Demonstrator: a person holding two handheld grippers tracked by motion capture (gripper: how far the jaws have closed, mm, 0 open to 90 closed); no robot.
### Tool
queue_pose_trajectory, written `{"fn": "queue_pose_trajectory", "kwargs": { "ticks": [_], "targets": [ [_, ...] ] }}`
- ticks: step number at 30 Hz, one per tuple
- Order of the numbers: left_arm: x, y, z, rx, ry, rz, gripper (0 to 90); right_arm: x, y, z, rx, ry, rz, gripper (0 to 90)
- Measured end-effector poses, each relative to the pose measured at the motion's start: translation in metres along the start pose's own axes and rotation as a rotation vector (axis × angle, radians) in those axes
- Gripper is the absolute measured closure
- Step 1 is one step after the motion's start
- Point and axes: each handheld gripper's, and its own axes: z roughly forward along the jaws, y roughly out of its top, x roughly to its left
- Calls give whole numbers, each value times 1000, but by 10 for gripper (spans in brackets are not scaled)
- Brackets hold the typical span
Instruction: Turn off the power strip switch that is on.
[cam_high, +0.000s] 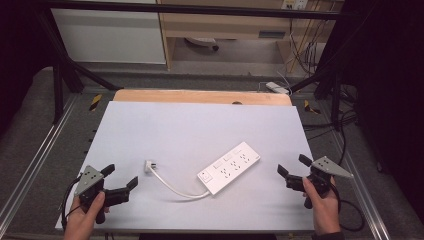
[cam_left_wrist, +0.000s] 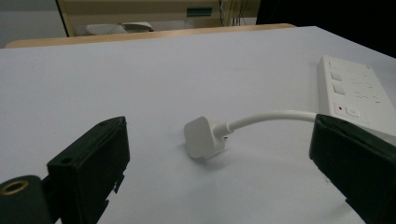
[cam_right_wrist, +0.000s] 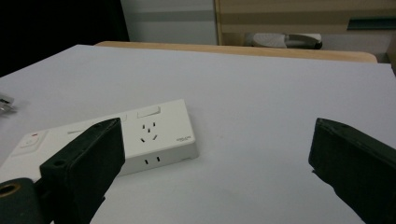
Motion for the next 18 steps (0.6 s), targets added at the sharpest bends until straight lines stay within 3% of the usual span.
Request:
{"fn": "queue_pose_trajectory", "kwargs": {
  "ticks": [8, 12, 18],
  "targets": [
    [-1, 0, 1, 5, -1, -2, 52, 1, 8, -1, -5, -13, 20, 26],
    [0, 0, 1, 6, 4, 0, 52, 4, 17, 0, -16, -26, -12, 31],
    [0, -1, 1, 8, 3, -2, 52, 9, 27, 6, -4, -9, -13, 34]
  ]
}}
